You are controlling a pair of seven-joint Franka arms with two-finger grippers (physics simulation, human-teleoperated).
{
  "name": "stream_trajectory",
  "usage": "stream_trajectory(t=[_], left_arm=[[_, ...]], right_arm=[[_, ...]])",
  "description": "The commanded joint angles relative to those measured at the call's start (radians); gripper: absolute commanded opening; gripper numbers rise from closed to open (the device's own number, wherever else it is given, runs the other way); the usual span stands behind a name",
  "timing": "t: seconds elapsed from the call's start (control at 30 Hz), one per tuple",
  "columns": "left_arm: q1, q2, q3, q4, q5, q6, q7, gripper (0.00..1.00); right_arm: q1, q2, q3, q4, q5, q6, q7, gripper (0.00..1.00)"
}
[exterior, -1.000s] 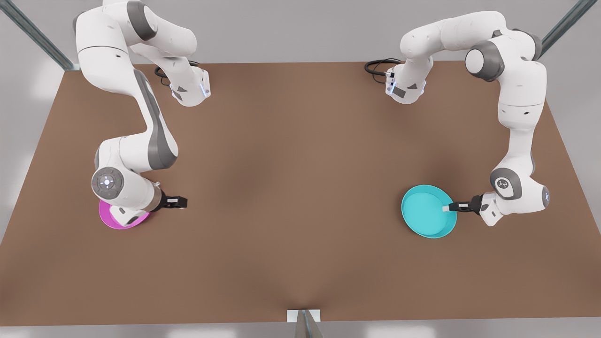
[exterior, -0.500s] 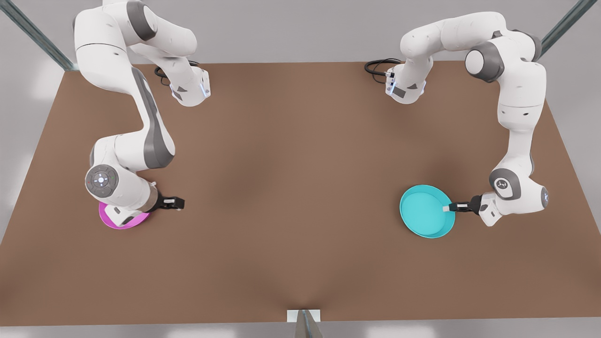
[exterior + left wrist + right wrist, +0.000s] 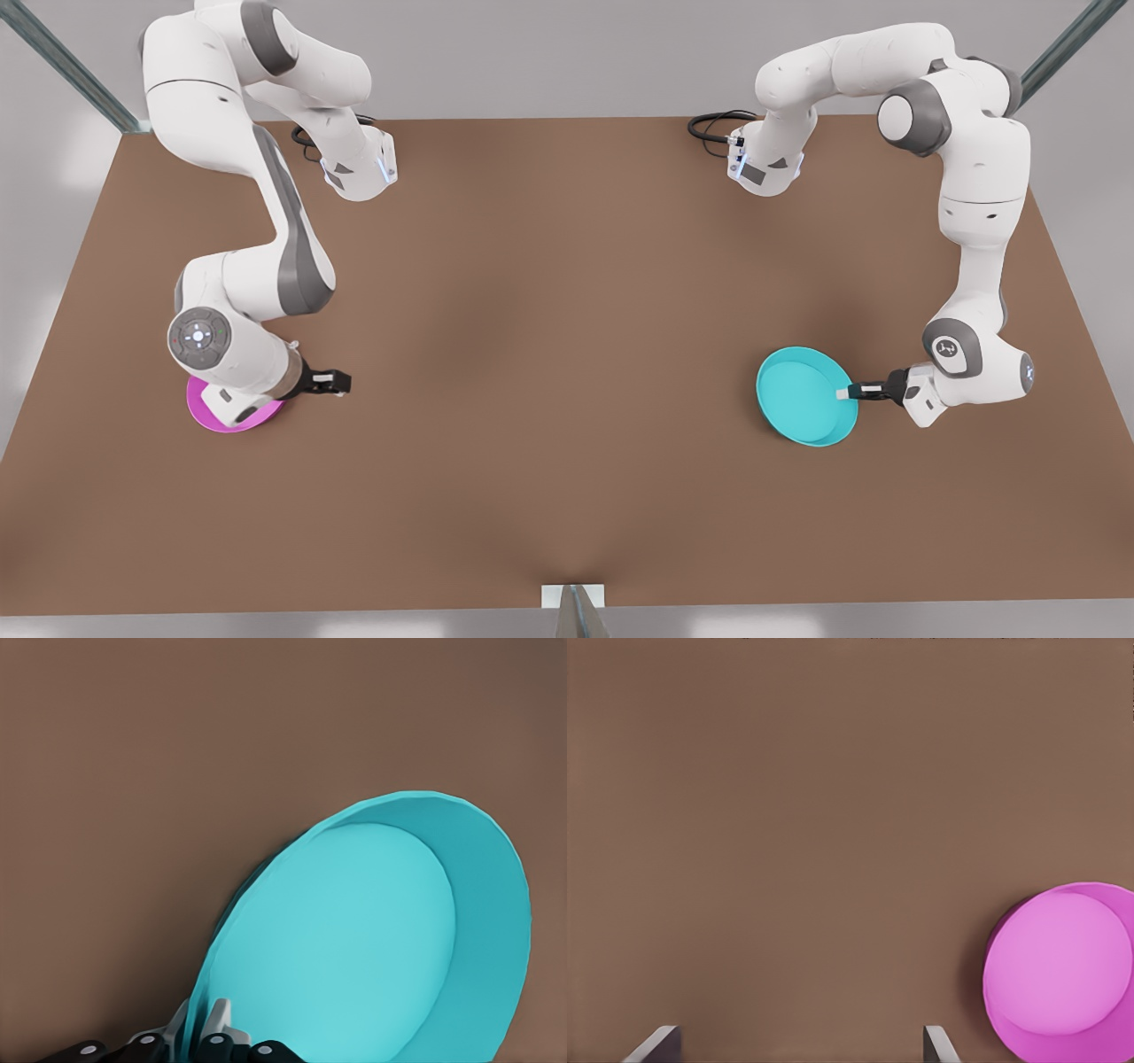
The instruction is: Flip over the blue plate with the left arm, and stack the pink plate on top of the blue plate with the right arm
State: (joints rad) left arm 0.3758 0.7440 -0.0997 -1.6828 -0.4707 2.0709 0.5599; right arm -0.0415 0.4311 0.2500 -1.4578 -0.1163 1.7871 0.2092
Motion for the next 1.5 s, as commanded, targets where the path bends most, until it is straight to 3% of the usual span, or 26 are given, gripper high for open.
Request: stream_trajectory(t=[0.0,0.63,0.9,1.0,1.1,1.3,1.47], left_arm=[[0.0,0.0,0.0,0.0,0.0,0.0,0.0,0.26],[-0.003,-0.006,0.0,0.031,0.009,-0.017,-0.009,0.21],[-0.046,-0.02,0.0,0.068,0.064,-0.046,-0.009,0.21],[-0.074,-0.035,-0.005,0.132,0.245,-0.127,-0.064,0.21],[-0.179,-0.035,0.0,0.245,0.432,-0.273,-0.17,0.21],[-0.409,-0.037,0.0,0.431,0.796,-0.612,-0.457,0.21],[-0.598,-0.035,0.0,0.456,1.064,-0.761,-0.632,0.21]], right_arm=[[0.0,-0.002,0.0,0.001,0.001,-0.002,-0.002,1.0],[0.008,0.0,0.0,0.021,-0.01,-0.021,0.004,1.0],[-0.153,0.0,-0.006,0.017,0.006,-0.071,0.012,1.0],[-0.202,0.0,-0.003,0.019,0.007,-0.063,-0.022,1.0],[-0.319,0.003,0.0,-0.009,0.095,-0.06,-0.277,1.0],[-0.445,0.043,0.0,-0.093,0.093,0.035,-0.495,1.0],[-0.523,0.161,0.0,-0.087,0.098,0.167,-0.608,1.0]])
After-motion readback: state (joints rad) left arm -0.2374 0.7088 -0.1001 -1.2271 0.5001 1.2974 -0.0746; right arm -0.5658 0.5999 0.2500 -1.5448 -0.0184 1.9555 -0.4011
